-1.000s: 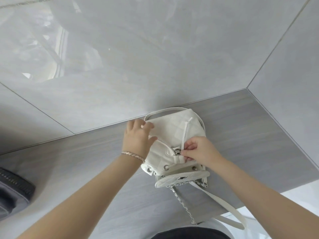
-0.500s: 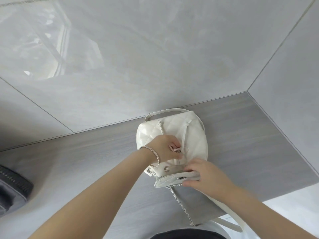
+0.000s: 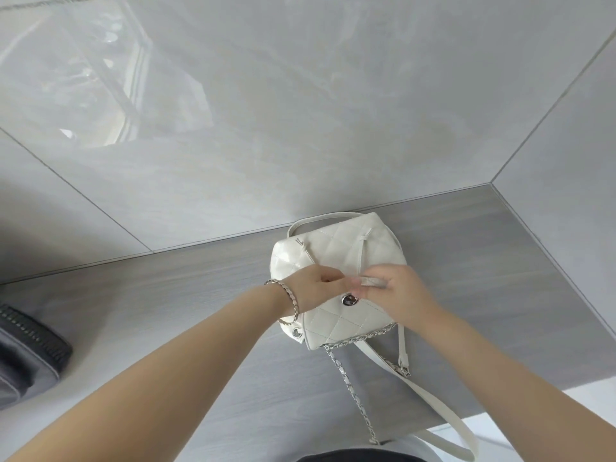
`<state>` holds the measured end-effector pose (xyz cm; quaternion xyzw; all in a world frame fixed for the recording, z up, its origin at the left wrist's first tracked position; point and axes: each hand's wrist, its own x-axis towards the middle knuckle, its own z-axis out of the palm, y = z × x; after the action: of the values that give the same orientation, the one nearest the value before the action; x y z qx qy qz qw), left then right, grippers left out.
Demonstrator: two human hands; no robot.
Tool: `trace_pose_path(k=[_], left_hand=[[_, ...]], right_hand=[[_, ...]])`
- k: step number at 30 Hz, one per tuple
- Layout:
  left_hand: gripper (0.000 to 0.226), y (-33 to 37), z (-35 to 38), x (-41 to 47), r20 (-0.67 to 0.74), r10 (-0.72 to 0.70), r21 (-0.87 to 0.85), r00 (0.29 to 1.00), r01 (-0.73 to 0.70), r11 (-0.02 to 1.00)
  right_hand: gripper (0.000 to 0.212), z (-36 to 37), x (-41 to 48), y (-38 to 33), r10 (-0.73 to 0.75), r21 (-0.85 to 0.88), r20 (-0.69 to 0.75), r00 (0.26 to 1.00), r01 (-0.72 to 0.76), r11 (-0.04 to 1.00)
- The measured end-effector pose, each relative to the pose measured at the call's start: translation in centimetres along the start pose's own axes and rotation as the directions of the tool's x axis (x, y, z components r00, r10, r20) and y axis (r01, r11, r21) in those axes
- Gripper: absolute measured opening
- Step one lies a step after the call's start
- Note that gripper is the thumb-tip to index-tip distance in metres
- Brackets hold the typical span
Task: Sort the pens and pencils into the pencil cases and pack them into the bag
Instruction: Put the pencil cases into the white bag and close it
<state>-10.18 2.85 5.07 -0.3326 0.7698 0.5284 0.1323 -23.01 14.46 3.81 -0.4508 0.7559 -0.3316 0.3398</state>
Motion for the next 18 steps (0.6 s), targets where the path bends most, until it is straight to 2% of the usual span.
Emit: trace_pose_path(k=[2, 4, 9, 13, 18], left_hand=[[0.025, -0.2, 0.4, 0.4, -0.009, 0.007, 0.037, 1.0, -0.006, 0.999], [0.018, -0.1, 0.6, 0.7, -0.024, 0.017, 0.079, 1.0, -0.015, 0.997], [0.024, 0.3, 0.5, 1.7, -0.031, 0.035, 0.15, 0.999, -0.03, 0.988], [0.016, 0.7, 0.9, 2.2, -0.059, 0.027, 0.152, 0.998, -0.018, 0.988], [0.036, 0.6, 1.4, 2.0, -0.048, 0.018, 0.084, 0.999, -0.014, 0.996]], right_hand=[[0.014, 0.2, 0.6, 0.3, 0.053, 0.112, -0.031, 0.998, -0.049, 0.993], [0.013, 0.1, 0.9, 0.3, 0.09, 0.188, -0.012, 0.996, -0.086, 0.978], [0.02, -0.8, 1.3, 1.5, 0.112, 0.225, 0.005, 0.994, -0.11, 0.968], [0.02, -0.4, 1.4, 2.4, 0.13, 0.233, -0.105, 0.986, -0.102, 0.967], [0.027, 0.4, 0.9, 2.8, 0.111, 0.258, -0.191, 0.975, -0.059, 0.964]])
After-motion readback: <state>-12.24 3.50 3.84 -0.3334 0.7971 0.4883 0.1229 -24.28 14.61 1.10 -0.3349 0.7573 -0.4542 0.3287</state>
